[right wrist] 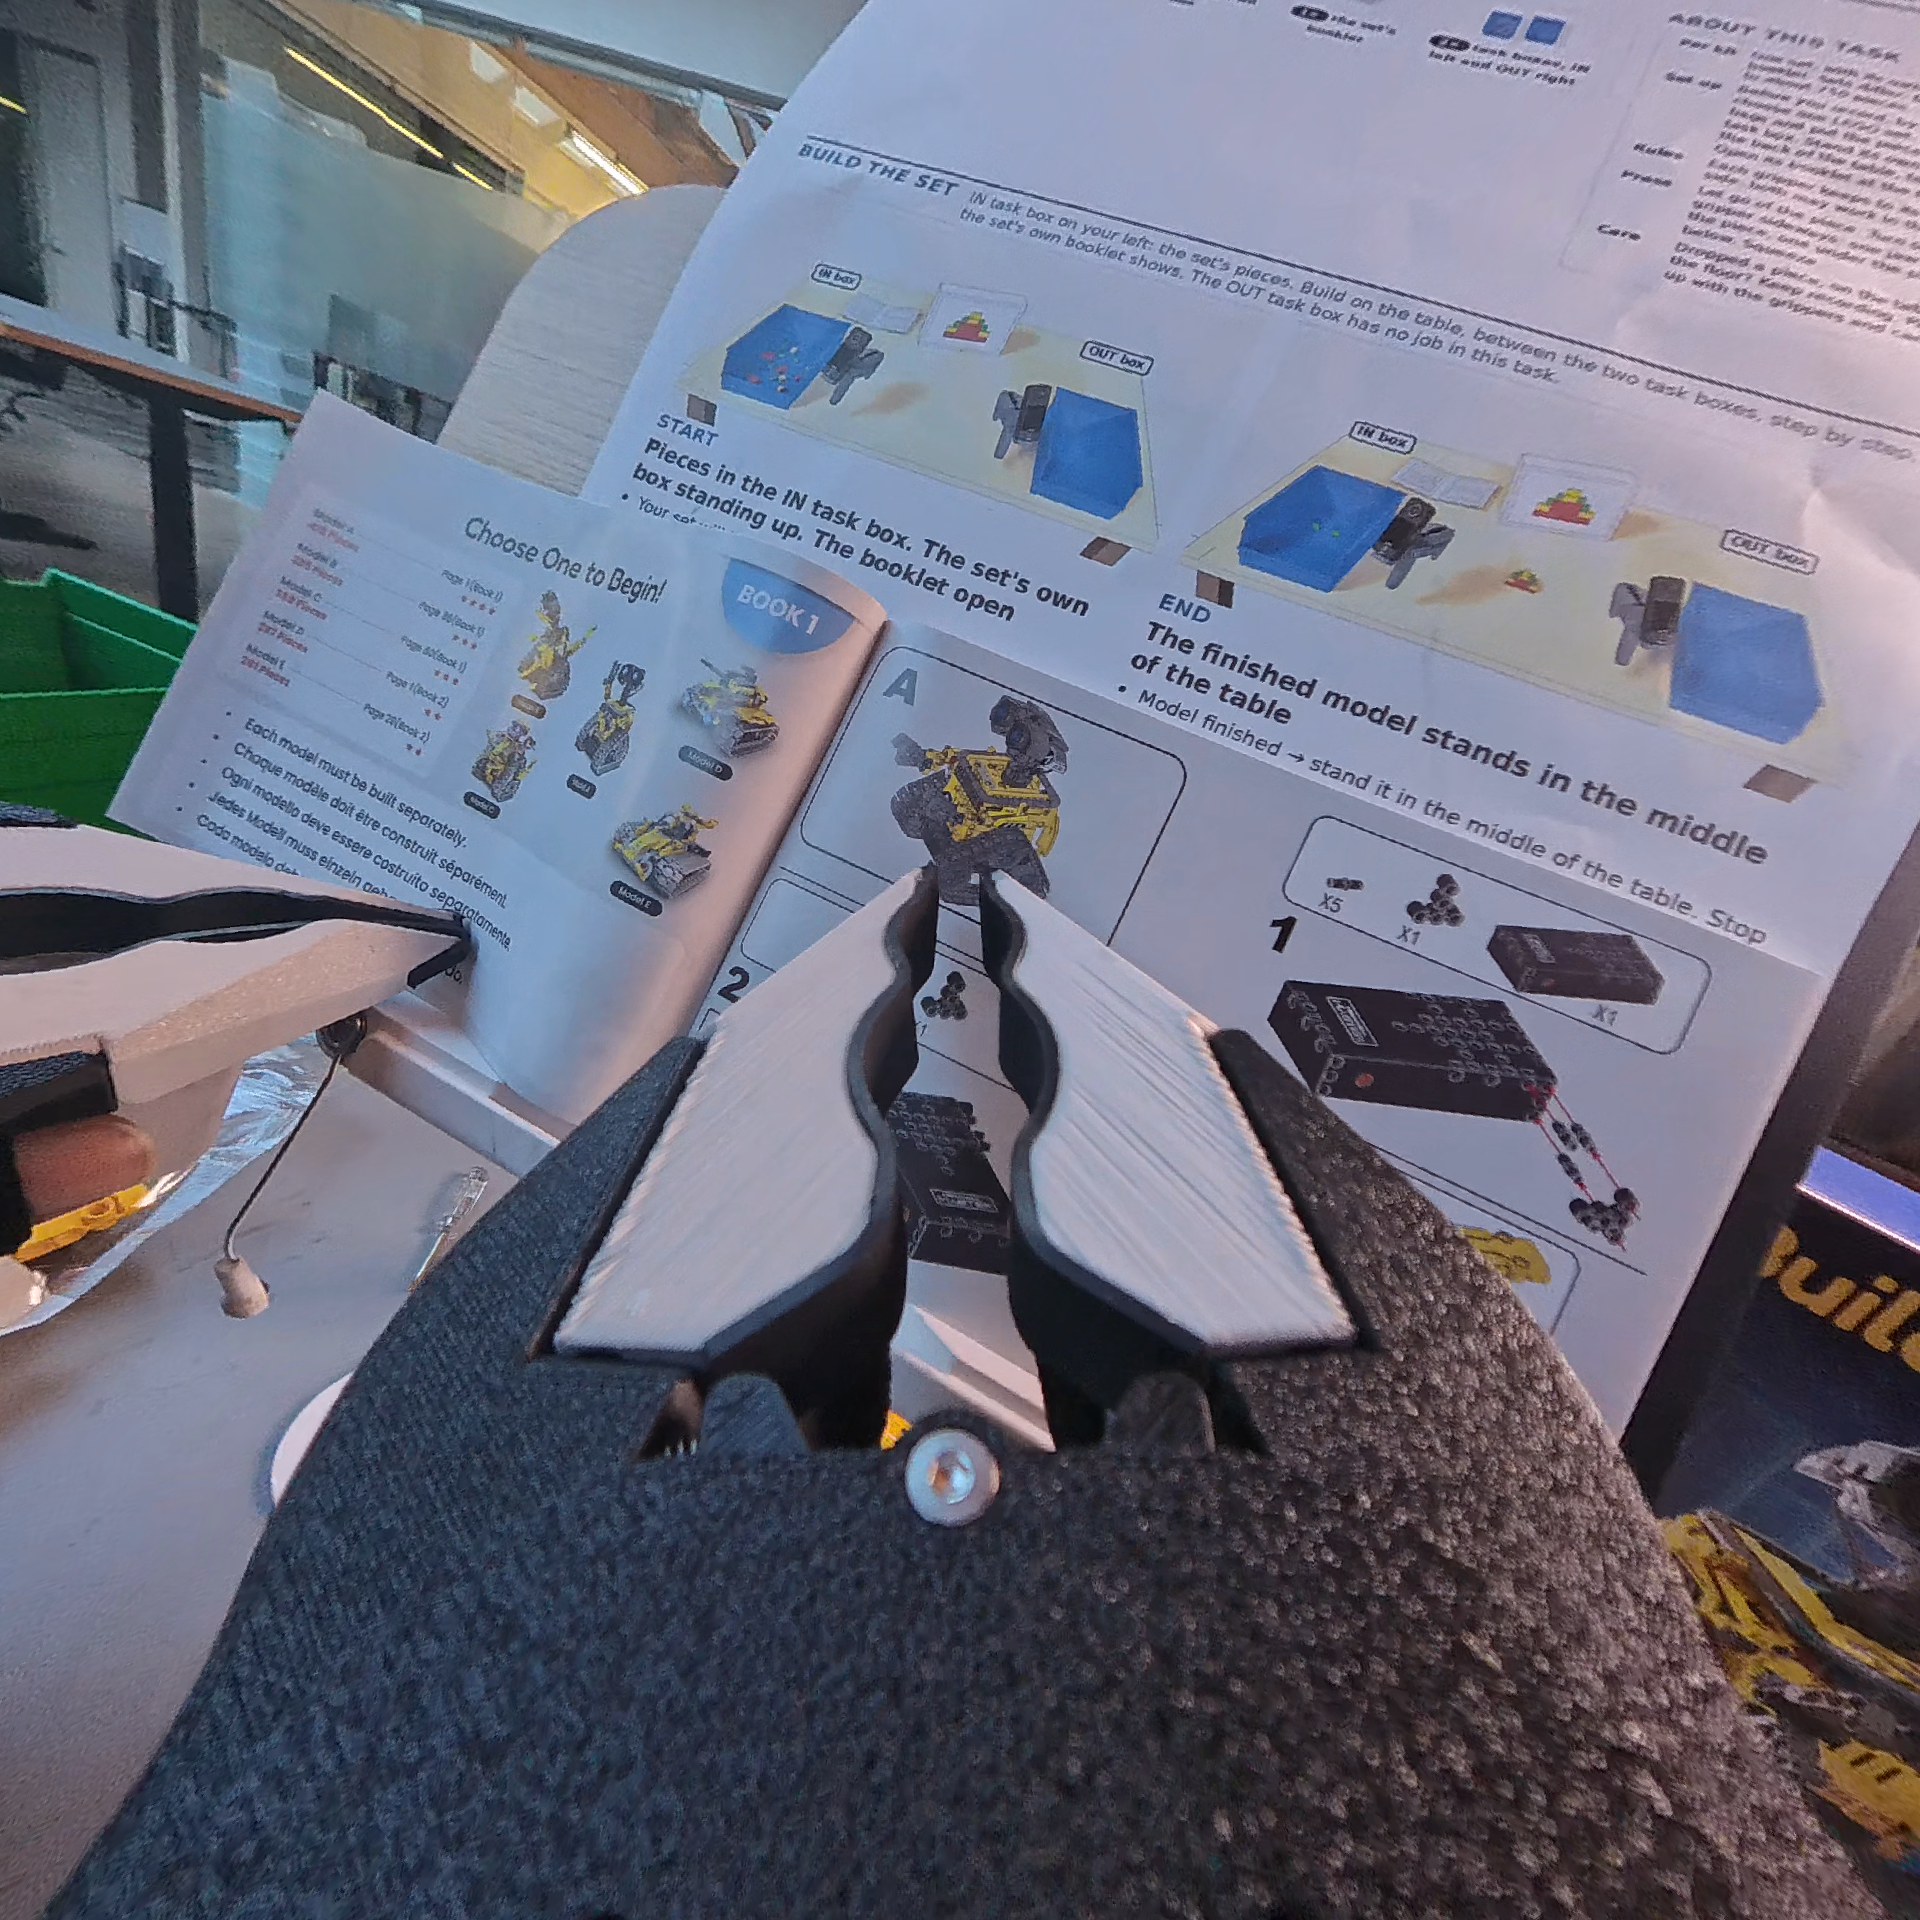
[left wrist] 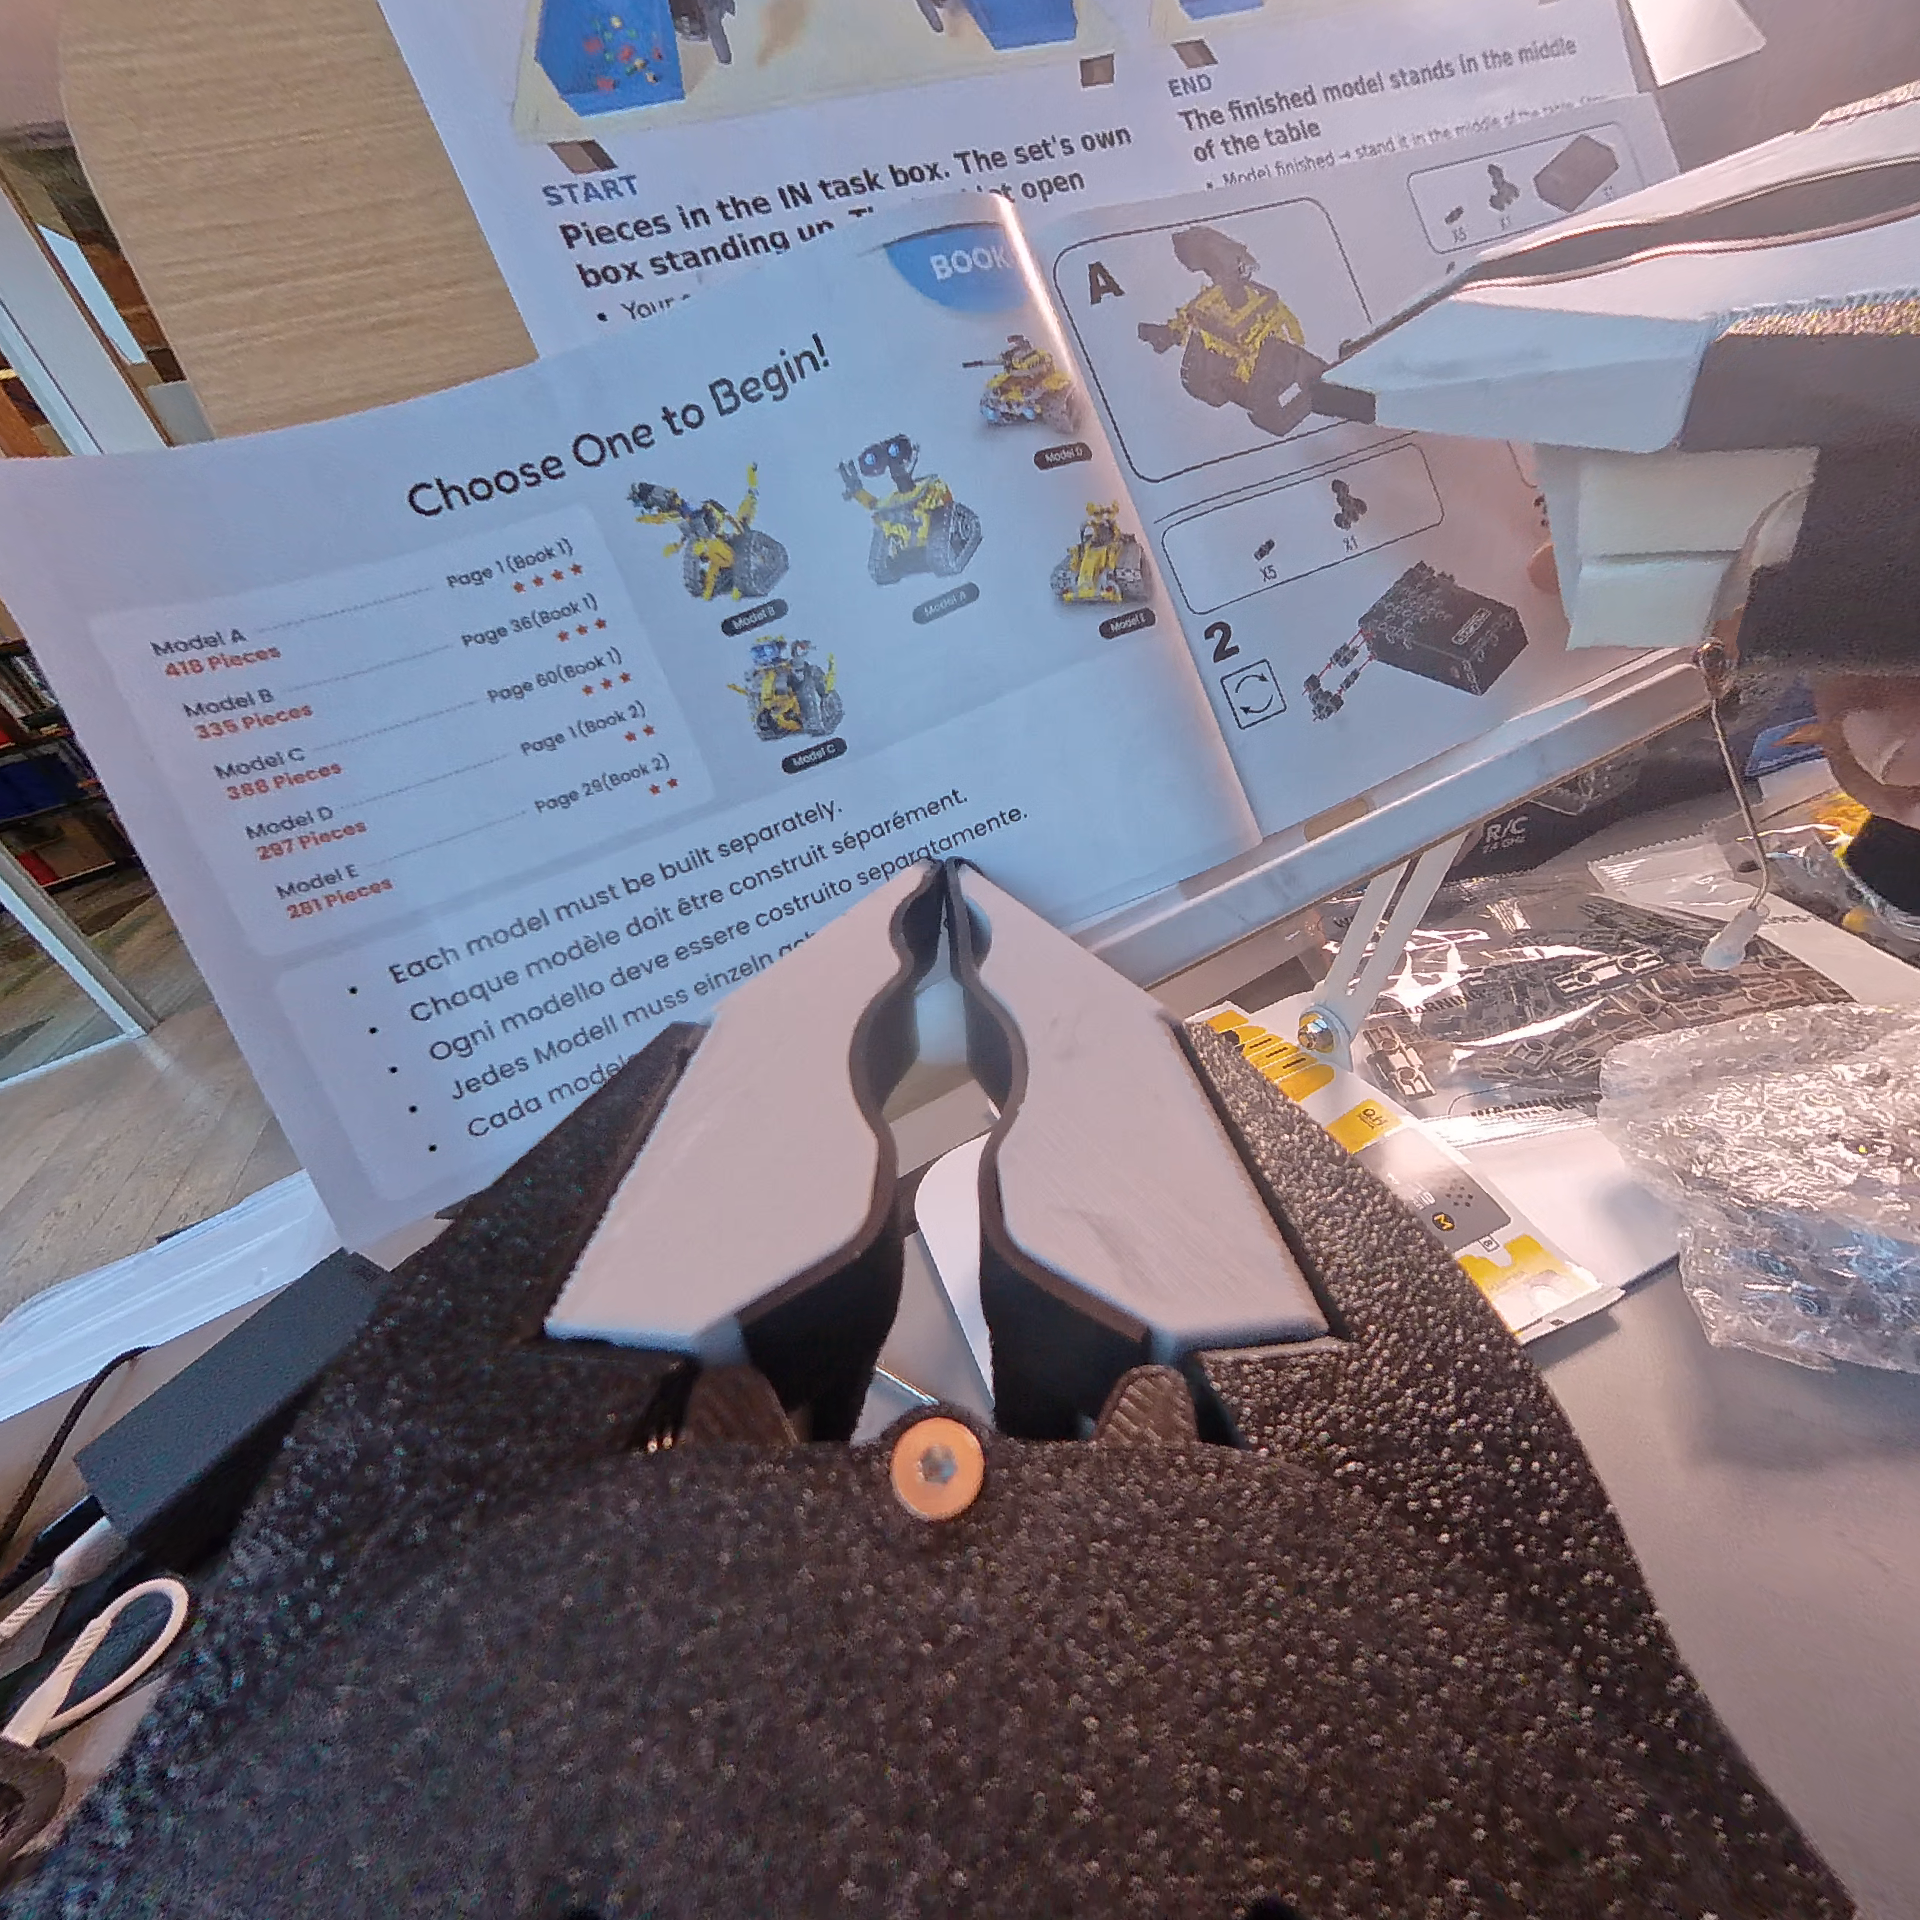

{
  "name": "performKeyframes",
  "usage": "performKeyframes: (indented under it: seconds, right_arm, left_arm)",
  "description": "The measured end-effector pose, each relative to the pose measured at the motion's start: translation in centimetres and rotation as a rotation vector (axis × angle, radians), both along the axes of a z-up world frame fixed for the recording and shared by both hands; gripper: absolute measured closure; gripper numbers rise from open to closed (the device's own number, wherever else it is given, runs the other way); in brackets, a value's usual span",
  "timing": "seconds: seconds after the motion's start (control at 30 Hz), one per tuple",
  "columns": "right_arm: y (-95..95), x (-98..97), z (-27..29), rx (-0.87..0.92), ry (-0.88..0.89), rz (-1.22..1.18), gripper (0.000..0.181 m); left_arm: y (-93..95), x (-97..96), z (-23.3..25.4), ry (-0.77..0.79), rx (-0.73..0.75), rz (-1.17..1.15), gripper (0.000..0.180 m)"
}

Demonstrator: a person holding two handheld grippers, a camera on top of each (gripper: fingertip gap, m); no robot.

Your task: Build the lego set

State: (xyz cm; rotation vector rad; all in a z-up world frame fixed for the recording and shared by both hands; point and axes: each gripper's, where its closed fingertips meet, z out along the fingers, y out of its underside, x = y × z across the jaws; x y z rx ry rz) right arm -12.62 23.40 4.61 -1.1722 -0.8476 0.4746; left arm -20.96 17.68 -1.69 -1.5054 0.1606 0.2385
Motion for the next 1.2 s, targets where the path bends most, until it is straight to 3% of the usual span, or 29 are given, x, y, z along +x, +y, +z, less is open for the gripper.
performKeyframes:
  seconds: [0.9,1.2]
  right_arm:
    - [0.1,0.0,-1.0,-0.025,-0.023,0.02,0.17]
    - [-1.2,-1.1,-2.9,-0.06,-0.148,0.108,0.166]
  left_arm:
    - [0.0,0.1,-0.1,-0.001,-0.014,-0.009,0.179]
    - [0.0,0.1,-0.1,-0.005,-0.021,-0.017,0.179]
